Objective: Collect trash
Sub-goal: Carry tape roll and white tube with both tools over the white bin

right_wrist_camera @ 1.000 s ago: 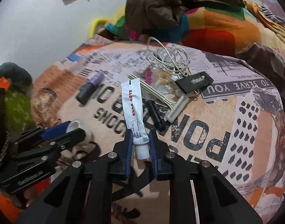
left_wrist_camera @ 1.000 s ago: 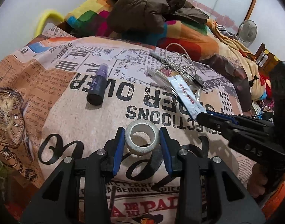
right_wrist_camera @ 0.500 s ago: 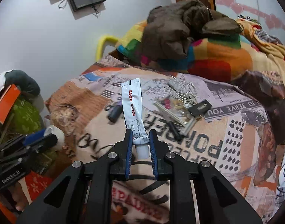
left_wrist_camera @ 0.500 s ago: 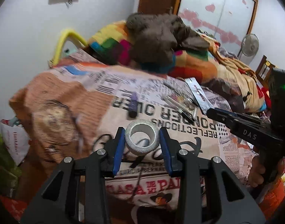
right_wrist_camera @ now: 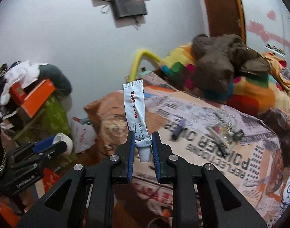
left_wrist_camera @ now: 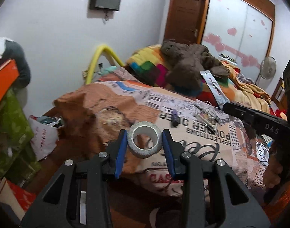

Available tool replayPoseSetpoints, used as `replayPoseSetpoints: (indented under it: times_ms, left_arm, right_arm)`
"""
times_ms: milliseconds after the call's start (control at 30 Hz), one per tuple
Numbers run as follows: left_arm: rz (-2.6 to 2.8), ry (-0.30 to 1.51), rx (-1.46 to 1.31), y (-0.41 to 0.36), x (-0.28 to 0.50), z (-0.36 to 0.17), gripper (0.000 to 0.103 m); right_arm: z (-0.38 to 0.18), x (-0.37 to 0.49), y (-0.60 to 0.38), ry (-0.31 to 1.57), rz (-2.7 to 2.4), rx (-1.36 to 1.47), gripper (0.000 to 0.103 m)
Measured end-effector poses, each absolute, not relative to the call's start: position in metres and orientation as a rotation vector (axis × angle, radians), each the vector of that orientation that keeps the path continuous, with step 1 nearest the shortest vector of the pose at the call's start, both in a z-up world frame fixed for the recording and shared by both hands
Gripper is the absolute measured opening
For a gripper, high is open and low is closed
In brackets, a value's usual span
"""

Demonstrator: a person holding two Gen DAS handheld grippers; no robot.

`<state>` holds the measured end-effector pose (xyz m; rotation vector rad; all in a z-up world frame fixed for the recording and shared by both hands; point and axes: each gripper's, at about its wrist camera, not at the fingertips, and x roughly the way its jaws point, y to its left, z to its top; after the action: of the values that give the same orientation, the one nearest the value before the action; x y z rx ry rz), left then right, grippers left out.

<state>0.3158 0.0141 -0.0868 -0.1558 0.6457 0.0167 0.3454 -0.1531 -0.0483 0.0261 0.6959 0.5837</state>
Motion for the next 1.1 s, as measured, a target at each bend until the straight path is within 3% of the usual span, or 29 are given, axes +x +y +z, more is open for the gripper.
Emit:
replayPoseSetpoints:
  times_ms: [500,1100]
  left_arm:
    - [0.212,0.673,-0.251,0.117,0.230,-0.114,0.037]
    - [0.364,0.893,-0.488,0.205,0.191,-0.257,0.037]
  right_arm:
    - [-0.076,0.303,-0.038,0.765,0.782,-0.071,0.016]
    - [-0.187,0.280,0.073,1.039,0.904,-0.253,0.016]
